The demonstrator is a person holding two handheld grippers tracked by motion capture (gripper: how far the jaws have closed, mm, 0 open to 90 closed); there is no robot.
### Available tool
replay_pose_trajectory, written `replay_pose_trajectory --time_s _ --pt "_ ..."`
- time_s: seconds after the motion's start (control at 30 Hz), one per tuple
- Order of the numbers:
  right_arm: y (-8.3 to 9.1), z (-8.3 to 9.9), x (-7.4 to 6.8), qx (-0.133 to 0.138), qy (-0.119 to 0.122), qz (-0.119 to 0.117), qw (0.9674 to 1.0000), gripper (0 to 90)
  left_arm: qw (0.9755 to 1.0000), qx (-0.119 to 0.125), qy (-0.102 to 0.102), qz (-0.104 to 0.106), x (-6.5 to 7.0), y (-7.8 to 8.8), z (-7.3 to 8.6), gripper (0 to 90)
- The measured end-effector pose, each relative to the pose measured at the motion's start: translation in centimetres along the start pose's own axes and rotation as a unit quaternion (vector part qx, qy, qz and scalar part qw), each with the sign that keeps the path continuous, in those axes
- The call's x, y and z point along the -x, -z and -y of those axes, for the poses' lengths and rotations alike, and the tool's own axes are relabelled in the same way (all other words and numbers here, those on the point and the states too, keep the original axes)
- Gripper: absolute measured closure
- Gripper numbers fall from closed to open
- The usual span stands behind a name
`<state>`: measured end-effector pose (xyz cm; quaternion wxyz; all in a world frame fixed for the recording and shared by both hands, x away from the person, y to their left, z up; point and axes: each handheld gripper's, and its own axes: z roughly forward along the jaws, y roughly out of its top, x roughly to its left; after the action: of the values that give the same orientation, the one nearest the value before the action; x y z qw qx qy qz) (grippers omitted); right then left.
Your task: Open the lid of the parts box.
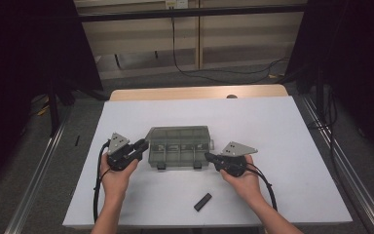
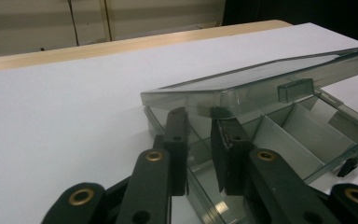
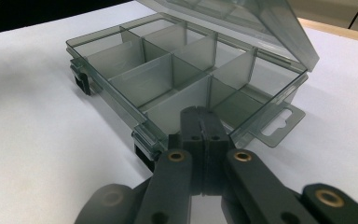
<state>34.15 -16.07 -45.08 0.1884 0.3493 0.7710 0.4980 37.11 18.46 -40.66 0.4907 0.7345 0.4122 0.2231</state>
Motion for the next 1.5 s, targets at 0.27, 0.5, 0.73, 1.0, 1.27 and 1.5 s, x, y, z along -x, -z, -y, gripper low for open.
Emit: replay_pose_trajectory --time_s 0.27,0.5,0.73,1.0,1.27,1.5 --pt "0.0 0.1 0.0 0.002 0.0 0.0 1.0 90.0 1.0 0.002 0.004 0.002 0.0 -0.2 -0.4 77.7" --pt "-0.1 0.1 0.1 0.007 -0.005 -0.003 1.0 90.0 0.9999 0.005 0.01 0.002 -0.2 -0.4 -0.9 78.4" --pt "-0.1 0.2 0.0 0.008 -0.004 -0.002 1.0 90.0 0.9998 0.011 0.017 -0.002 -0.2 -0.6 -1.3 78.7" --pt "-0.2 0.3 0.0 0.01 -0.006 -0.003 0.9999 90.0 0.9993 0.015 0.025 -0.024 0.1 -1.2 -1.4 79.7" --pt "-0.2 0.3 0.0 0.011 -0.007 -0.004 0.9999 90.0 0.9984 0.02 0.021 -0.048 0.4 -1.6 -2.1 80.8" --pt "-0.2 0.3 -0.1 0.013 -0.004 0.0 0.9999 90.0 0.9976 0.011 0.018 -0.066 0.6 -1.8 -2.8 82.7"
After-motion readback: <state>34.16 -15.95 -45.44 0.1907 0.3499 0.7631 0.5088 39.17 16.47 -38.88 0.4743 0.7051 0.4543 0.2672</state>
